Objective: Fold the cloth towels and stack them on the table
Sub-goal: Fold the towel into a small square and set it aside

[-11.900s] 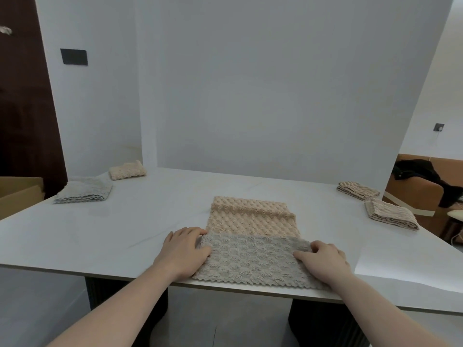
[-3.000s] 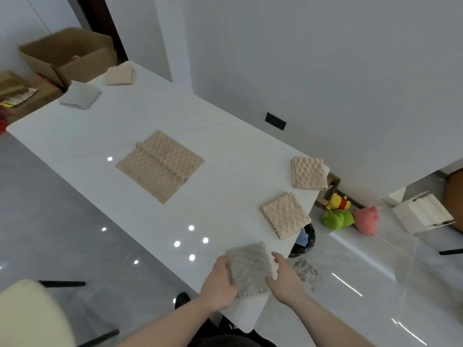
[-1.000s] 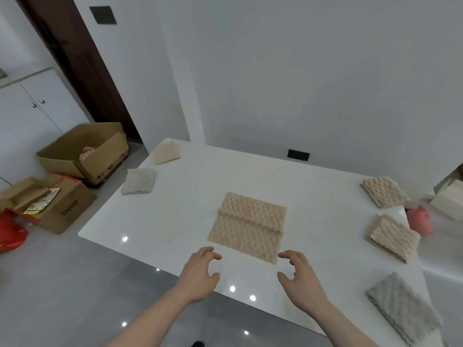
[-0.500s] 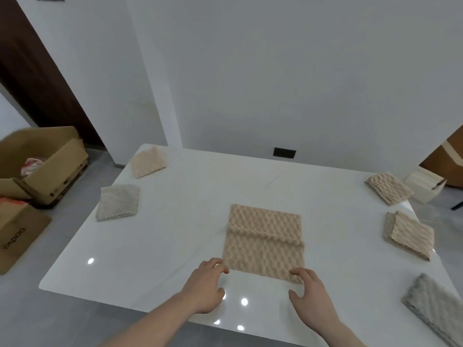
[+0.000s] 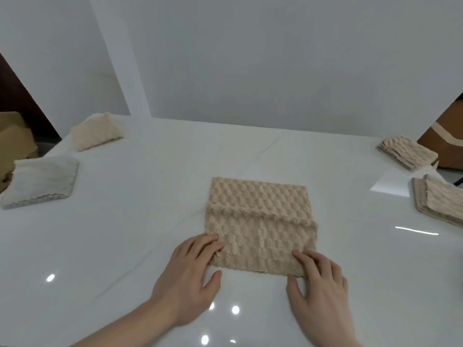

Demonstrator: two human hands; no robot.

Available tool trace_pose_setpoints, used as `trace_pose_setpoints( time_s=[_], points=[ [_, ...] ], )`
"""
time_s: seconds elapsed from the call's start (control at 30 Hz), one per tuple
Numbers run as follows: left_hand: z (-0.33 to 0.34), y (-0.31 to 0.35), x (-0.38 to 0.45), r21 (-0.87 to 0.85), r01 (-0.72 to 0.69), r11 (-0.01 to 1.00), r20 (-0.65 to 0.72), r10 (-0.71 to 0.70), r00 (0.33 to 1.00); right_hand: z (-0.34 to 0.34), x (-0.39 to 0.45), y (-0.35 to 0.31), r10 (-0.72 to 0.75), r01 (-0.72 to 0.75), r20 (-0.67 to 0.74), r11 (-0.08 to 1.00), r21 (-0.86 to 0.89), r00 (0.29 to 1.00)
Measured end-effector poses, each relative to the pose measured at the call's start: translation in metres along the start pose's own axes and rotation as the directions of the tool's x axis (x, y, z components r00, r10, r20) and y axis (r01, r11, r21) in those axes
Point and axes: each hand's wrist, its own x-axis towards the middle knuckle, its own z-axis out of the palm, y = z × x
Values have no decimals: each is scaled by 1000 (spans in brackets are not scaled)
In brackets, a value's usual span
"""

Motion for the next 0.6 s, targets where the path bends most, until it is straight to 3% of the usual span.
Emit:
trace_pose_setpoints(
  time_s=[0.37, 0.6],
  points=[
    [9, -4, -6, 50, -75, 996, -154, 82, 985, 0, -11, 1, -74, 70, -67, 996, -60, 995],
    [7, -2, -7, 20, -40, 999, -177, 43, 983, -3, -18, -2, -73, 70, -82, 996, -46, 994]
  ],
)
